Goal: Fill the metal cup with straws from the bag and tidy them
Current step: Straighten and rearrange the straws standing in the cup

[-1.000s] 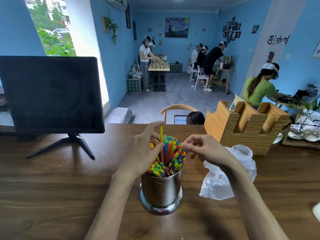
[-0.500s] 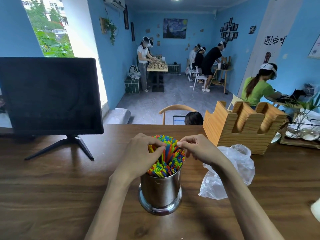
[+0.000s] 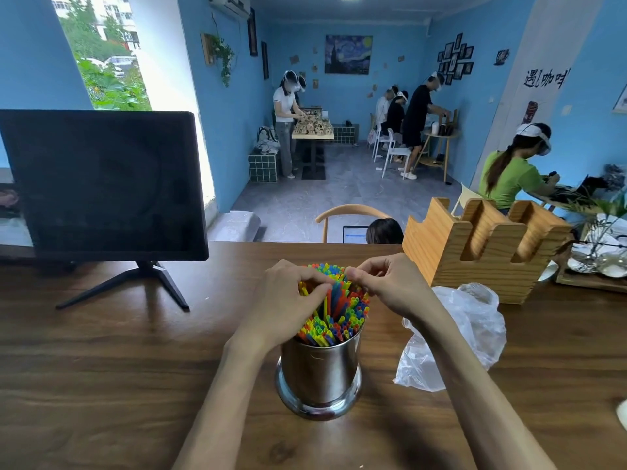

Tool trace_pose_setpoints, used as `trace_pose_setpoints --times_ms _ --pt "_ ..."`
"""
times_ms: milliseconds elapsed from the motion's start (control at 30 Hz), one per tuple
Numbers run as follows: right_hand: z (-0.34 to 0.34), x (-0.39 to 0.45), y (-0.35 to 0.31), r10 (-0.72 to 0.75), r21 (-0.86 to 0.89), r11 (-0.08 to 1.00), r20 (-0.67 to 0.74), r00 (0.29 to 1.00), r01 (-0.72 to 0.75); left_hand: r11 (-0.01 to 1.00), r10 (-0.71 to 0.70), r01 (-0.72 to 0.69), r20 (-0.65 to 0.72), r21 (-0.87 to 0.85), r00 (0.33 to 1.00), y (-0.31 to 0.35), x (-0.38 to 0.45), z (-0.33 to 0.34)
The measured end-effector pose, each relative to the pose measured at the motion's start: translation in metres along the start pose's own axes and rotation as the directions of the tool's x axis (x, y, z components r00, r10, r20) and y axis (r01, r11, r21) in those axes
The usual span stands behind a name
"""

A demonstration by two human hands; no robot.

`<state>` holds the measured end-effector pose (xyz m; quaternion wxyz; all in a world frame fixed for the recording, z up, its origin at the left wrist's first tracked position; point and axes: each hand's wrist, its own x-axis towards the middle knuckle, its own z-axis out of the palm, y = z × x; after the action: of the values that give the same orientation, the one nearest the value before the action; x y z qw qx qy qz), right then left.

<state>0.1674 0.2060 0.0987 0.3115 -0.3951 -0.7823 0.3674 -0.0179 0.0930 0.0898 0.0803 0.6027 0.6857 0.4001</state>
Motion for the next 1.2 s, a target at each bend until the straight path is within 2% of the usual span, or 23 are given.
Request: trace_pose_setpoints --times_ms 167,300,400,500,567,667,800,900,1000,1100,1133,1200 --pt "-0.009 -0.004 -0.015 -0.088 -0.011 0.996 -0.157 0.984 0.088 0.998 0.044 -0.045 -0.029 -0.034 0.999 0.001 0.002 0.003" --pt "-0.018 -0.01 -0.044 -0.21 0.14 0.958 -0.25 0.945 0.25 0.986 0.133 -0.141 -0.091 -0.088 0.987 0.008 0.007 0.004" --pt "-0.023 -0.017 -0.069 -0.321 0.236 0.893 -0.259 0.911 0.382 0.989 0.098 -0.104 -0.064 -0.103 0.993 0.012 0.012 0.004" --pt "-0.031 -0.023 -0.084 -0.368 0.377 0.797 -0.314 0.875 0.471 0.994 0.075 -0.076 -0.018 -0.073 0.997 0.011 0.015 0.003" --pt "-0.036 -0.025 -0.088 -0.368 0.46 0.729 -0.36 0.857 0.507 0.992 0.096 -0.098 -0.034 -0.079 0.995 0.011 0.017 0.0" --pt "-0.039 -0.025 -0.089 -0.345 0.507 0.682 -0.412 0.843 0.527 0.984 0.096 -0.1 -0.034 -0.146 0.995 0.012 0.017 -0.007" --pt "-0.038 -0.021 -0.077 -0.265 0.626 0.614 -0.41 0.873 0.481 0.97 0.064 -0.07 -0.034 -0.235 0.997 0.016 0.016 -0.017" --pt "-0.04 -0.016 -0.063 -0.128 0.705 0.605 -0.373 0.919 0.371 0.87 -0.018 -0.042 -0.117 -0.492 0.993 0.012 0.013 -0.033" --pt "-0.041 -0.013 -0.045 -0.067 0.644 0.731 -0.258 0.964 0.224 0.724 -0.128 -0.027 -0.174 -0.689 0.976 0.003 0.011 -0.05" --pt "-0.035 -0.015 -0.033 -0.119 0.465 0.878 -0.015 0.993 0.113 0.443 -0.267 -0.07 -0.206 -0.894 0.942 0.002 0.015 -0.06" --pt "-0.03 -0.017 -0.031 -0.148 0.405 0.907 0.055 0.987 0.113 0.387 -0.287 -0.103 -0.226 -0.916 0.931 0.005 0.017 -0.061" --pt "-0.019 -0.02 -0.03 -0.205 0.299 0.942 0.149 0.967 0.154 0.374 -0.287 -0.17 -0.288 -0.912 0.914 0.013 0.02 -0.06"
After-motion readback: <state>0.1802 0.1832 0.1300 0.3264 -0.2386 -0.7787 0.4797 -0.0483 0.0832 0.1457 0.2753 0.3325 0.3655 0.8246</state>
